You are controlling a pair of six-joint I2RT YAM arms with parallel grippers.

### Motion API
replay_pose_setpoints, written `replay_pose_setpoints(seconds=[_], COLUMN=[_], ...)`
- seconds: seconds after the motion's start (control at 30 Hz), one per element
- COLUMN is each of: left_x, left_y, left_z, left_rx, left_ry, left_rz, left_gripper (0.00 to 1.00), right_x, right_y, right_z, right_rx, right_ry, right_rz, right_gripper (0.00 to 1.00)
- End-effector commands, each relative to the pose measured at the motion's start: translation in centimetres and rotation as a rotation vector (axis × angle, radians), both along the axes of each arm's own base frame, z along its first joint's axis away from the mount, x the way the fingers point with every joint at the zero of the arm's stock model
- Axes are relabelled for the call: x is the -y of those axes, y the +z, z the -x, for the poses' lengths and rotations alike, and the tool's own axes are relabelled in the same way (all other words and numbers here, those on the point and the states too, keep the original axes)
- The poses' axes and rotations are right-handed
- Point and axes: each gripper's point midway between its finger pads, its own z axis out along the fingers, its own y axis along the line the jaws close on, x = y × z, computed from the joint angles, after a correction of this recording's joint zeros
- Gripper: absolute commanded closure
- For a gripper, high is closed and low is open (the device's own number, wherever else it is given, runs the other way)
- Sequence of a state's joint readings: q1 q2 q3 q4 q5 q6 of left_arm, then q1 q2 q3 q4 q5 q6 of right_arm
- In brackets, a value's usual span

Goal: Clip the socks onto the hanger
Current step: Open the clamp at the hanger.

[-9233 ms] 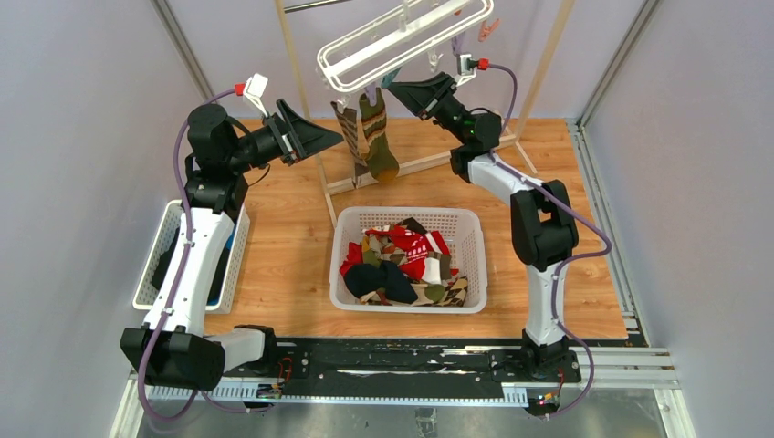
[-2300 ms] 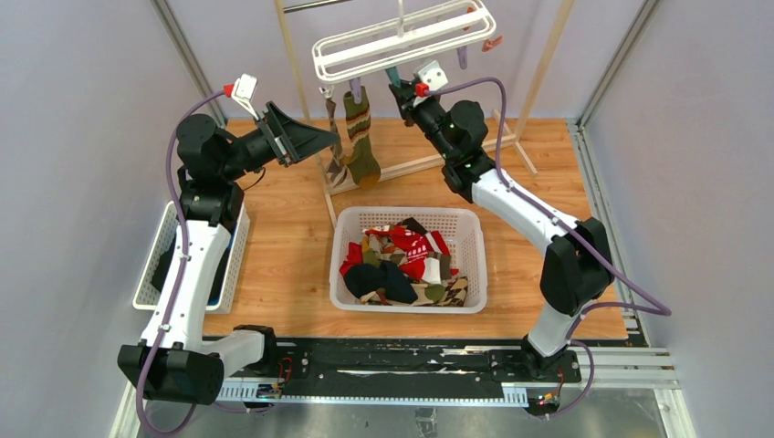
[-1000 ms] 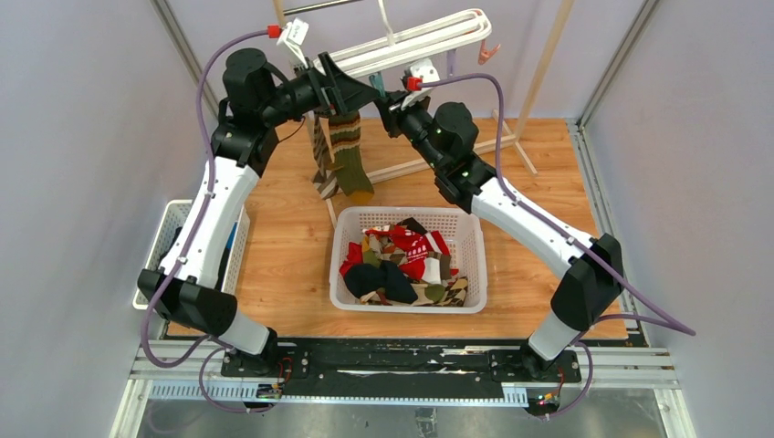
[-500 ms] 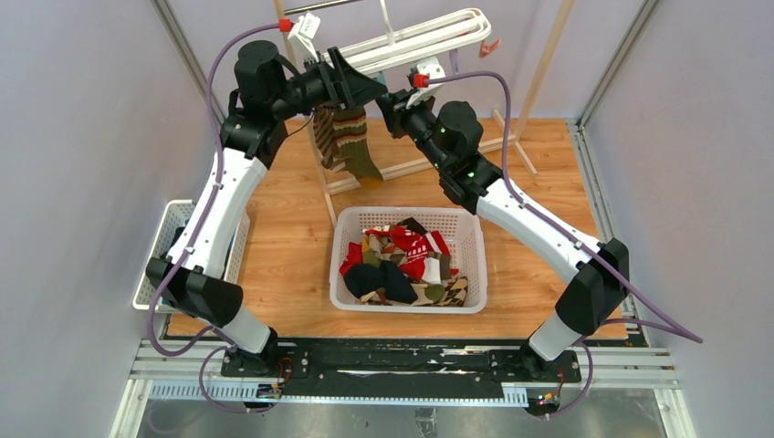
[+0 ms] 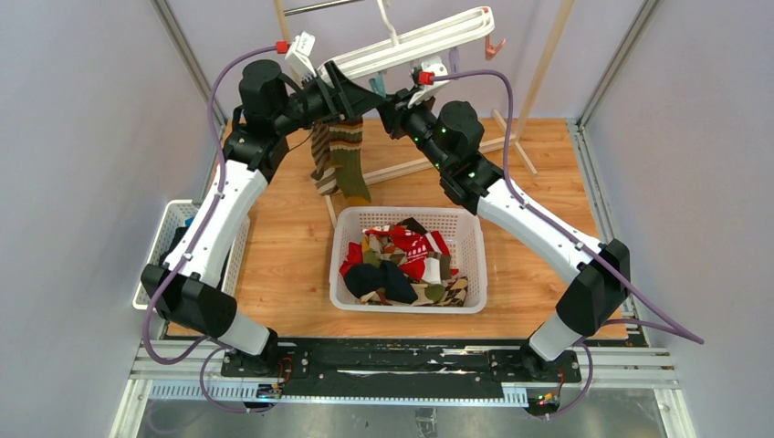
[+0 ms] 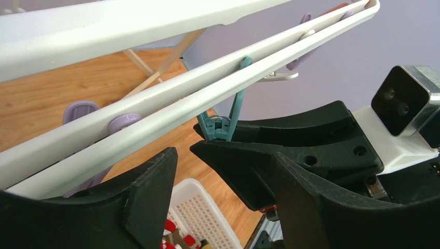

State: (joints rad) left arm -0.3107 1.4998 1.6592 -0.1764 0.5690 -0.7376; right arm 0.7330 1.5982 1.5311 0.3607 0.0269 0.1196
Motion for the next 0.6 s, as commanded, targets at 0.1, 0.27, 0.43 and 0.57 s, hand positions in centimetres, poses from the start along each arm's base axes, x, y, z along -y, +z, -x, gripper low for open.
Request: replay_pose_setpoints(seconds=[0.1,0.27,0.43,0.57], left_x=[0.1,0.2,0.3,0.3], left_y=[3.2,4.1,3.3,3.1], left_z=[-0.8,-1.4,-1.8,-2.3], left_rx=[0.06,0.076,0.044,0.033], left_ry=[0.021,0.03,0.031,0.045], left_rz=[0.08,0.109,0.111,0.115], left_gripper=[0.27,0.26,0.22,0.25], right_x=[-1.8,-2.0,-2.3,-2.6], right_y=[2.7,2.6,3.0,2.9], right_z=[2.8,3.0,3.2,3.4], right_rx=[0.036,0.033,0.041,0.049], right_ry=[0.115,0.121,0.136,0.159], right_rz=[-0.058,-0.06,-0.062,-0.07], right_gripper=[1.0,1.0,1.0,1.0])
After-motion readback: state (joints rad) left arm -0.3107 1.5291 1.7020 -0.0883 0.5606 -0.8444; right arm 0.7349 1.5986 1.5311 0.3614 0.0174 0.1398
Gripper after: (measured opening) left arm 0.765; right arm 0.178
